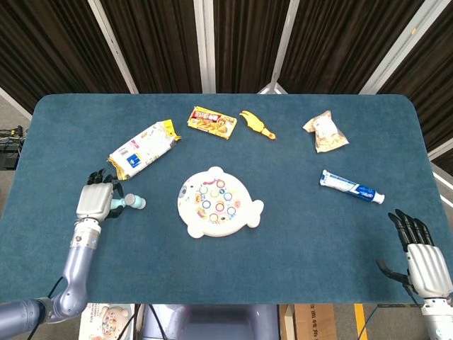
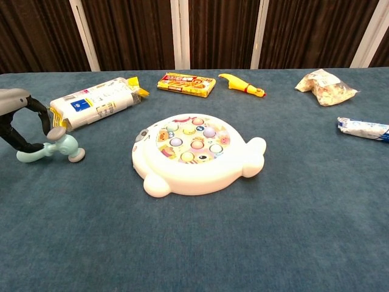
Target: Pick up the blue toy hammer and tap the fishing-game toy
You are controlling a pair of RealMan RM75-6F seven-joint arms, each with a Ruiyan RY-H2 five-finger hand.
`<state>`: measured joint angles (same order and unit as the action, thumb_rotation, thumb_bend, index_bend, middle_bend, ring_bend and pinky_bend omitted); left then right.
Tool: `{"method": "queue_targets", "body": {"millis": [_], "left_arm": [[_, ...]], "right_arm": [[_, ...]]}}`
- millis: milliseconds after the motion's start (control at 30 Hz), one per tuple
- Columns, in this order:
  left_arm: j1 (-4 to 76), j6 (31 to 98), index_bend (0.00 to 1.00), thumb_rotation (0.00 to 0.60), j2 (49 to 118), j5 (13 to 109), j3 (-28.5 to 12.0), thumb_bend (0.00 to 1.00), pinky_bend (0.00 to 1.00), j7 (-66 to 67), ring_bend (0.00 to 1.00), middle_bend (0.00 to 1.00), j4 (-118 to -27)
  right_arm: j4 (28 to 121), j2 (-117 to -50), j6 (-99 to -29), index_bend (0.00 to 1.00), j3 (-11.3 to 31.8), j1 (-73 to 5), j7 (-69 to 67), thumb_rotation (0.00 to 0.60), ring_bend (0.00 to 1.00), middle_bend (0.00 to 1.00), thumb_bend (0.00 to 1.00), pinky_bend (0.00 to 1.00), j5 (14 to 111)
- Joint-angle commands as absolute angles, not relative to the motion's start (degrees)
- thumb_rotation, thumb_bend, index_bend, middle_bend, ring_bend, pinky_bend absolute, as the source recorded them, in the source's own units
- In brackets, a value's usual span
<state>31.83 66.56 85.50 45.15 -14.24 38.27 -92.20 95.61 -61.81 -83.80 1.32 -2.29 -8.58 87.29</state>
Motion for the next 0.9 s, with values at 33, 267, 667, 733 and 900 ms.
{"method": "queue_targets", "body": {"millis": [33,267,667,733,900], "left_arm": [[32.3,66.6,0.49,0.6,86.1,44.6,-14.2,0.45,0.01,38.3,0.0,0.19,-91.7],[33.1,66.8,0.49,0.6,87.1,43.6,-13.9,0.46,0.01,38.5,0.0,0.19,-91.1],[33.9,67.1,0.49,0.6,88.6,42.7,-13.1,0.46,0.01,38.2,0.0,0.19,-89.8],[34.0,67.2,0.49,0.6,88.8,42.6,-12.9,0.46,0.01,38.2,0.0,0.19,-89.5],[34.2,67.3,0.49,0.6,89.2,42.4,-12.8,0.47,0.01,38.2,0.0,0.19,-89.0]], "right_arm": [[95.7,-61.8,-83.8,0.0,1.3,-2.3,-8.6,0.6,0.0,0.0,0.26,0.0,87.3],[95.8,-61.8,-83.9,0.0,1.3,-2.3,-8.6,0.6,0.0,0.0,0.26,0.0,87.4],[95.8,-61.7,-83.9,0.0,1.3,-2.3,-8.6,0.6,0.0,0.0,0.26,0.0,87.5],[95.7,-61.8,-83.9,0.0,1.3,-2.3,-8.6,0.6,0.0,0.0,0.26,0.0,87.5],[95.7,-61.8,-84.0,0.0,1.2,-2.3,-8.5,0.6,0.0,0.0,0.26,0.0,87.7]]}}
